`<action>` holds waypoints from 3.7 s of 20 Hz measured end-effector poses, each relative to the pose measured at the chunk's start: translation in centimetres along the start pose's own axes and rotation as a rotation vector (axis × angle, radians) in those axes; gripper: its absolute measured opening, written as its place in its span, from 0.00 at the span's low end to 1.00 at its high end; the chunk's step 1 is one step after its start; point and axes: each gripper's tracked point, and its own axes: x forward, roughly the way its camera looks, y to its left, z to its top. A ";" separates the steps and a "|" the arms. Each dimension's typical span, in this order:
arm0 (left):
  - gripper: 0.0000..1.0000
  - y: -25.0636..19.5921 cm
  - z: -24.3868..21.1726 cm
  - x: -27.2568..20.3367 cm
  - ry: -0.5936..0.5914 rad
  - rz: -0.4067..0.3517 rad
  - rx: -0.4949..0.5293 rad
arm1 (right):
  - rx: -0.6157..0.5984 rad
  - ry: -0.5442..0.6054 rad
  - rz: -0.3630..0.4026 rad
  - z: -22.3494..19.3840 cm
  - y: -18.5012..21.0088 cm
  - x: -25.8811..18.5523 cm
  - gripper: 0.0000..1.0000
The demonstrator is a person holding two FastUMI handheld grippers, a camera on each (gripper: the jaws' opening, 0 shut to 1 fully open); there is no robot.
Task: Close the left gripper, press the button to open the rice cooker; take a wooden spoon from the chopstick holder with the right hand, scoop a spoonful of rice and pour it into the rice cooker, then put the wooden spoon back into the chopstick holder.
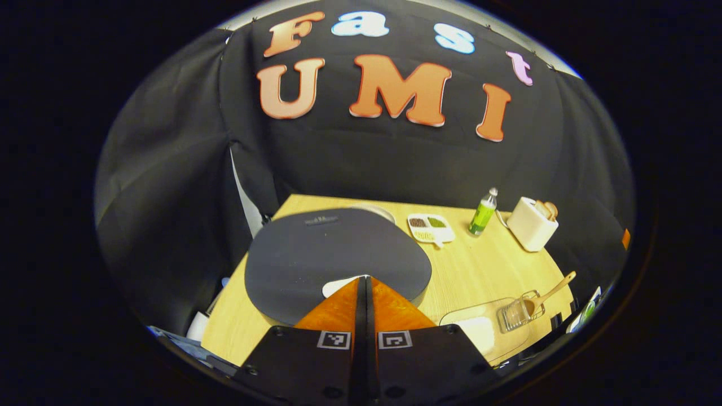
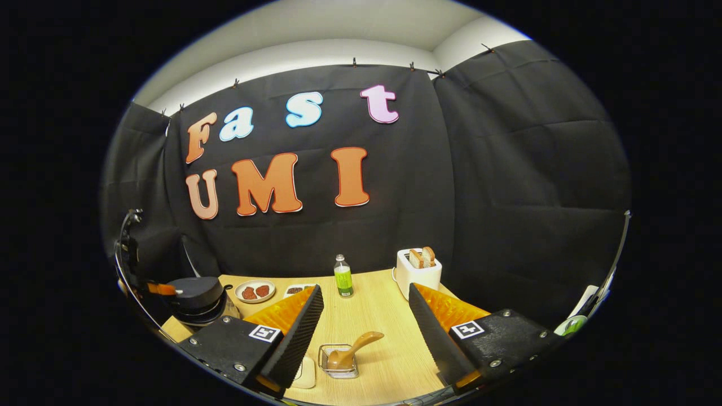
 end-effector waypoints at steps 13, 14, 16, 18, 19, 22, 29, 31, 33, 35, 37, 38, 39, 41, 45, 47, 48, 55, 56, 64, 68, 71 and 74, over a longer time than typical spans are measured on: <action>0.08 -0.7 13.6 -14.7 -0.457 0.082 0.049 | -0.019 0.014 0.024 -2.0 0.2 2.2 0.94; 0.04 -0.5 13.8 -15.3 -0.468 0.088 0.046 | -0.017 0.018 0.025 -2.4 0.2 2.6 0.94; 0.07 -0.2 14.3 -16.6 -0.486 0.101 0.041 | -0.023 0.029 0.017 -3.8 0.0 3.6 0.94; 0.07 -0.2 15.1 -17.7 -0.508 0.103 0.022 | -0.026 0.048 0.011 -5.5 -0.1 4.7 0.94; 0.07 -0.3 15.4 -18.0 -0.517 0.099 0.013 | -0.021 0.065 0.006 -6.5 -0.2 5.3 0.94; 0.24 0.3 16.2 -19.7 -0.557 0.116 -0.006 | 0.037 0.135 0.001 -9.8 -0.4 6.9 0.95; 0.79 2.1 16.1 -21.3 -0.561 0.191 -0.031 | 0.089 0.255 -0.023 -15.9 -0.8 9.5 0.94; 0.93 3.6 15.7 -21.5 -0.557 0.242 -0.041 | 0.139 0.287 -0.025 -17.4 -0.5 9.9 0.93; 0.98 4.3 15.2 -21.8 -0.550 0.273 -0.041 | 0.183 0.340 -0.025 -19.0 -0.2 10.0 0.87; 1.00 4.5 14.5 -21.5 -0.525 0.288 -0.033 | 0.196 0.366 -0.025 -20.2 -0.1 10.2 0.80; 1.00 4.8 14.0 -21.2 -0.506 0.294 -0.031 | 0.221 0.377 -0.008 -20.3 0.2 10.3 0.71; 1.00 4.8 13.7 -21.0 -0.492 0.292 -0.039 | 0.247 0.381 0.006 -20.3 0.5 10.4 0.65; 1.00 4.7 13.1 -20.8 -0.477 0.288 -0.048 | 0.284 0.382 0.017 -20.1 0.7 10.5 0.63; 1.00 5.0 12.5 -20.4 -0.455 0.290 -0.056 | 0.360 0.387 0.033 -20.1 0.9 10.8 0.52; 0.98 5.3 12.5 -20.5 -0.448 0.292 -0.066 | 0.514 0.432 0.077 -20.4 1.8 11.1 0.34; 1.00 5.7 12.7 -20.7 -0.452 0.301 -0.059 | 0.574 0.448 0.091 -20.5 2.3 11.2 0.28; 0.96 5.8 12.7 -20.6 -0.453 0.303 -0.058 | 0.588 0.450 0.091 -20.5 2.2 11.3 0.25; 0.96 6.1 13.1 -20.6 -0.458 0.286 -0.049 | 0.564 0.402 0.070 -18.8 2.6 11.0 0.13; 0.96 6.2 13.2 -20.6 -0.459 0.283 -0.046 | 0.565 0.396 0.070 -18.3 2.7 11.0 0.13; 0.96 7.3 13.0 -21.3 -0.465 0.234 0.000 | 0.490 0.273 0.077 -10.9 4.7 9.0 0.13; 0.97 8.6 13.4 -21.8 -0.486 0.215 0.000 | 0.470 0.196 0.130 -6.8 7.9 7.3 0.13; 0.98 10.0 13.4 -21.7 -0.484 0.199 -0.006 | 0.371 0.165 0.170 -6.3 11.3 6.3 0.13; 0.99 11.6 13.2 -22.0 -0.484 0.191 -0.008 | 0.302 0.181 0.191 -8.2 14.4 5.4 0.13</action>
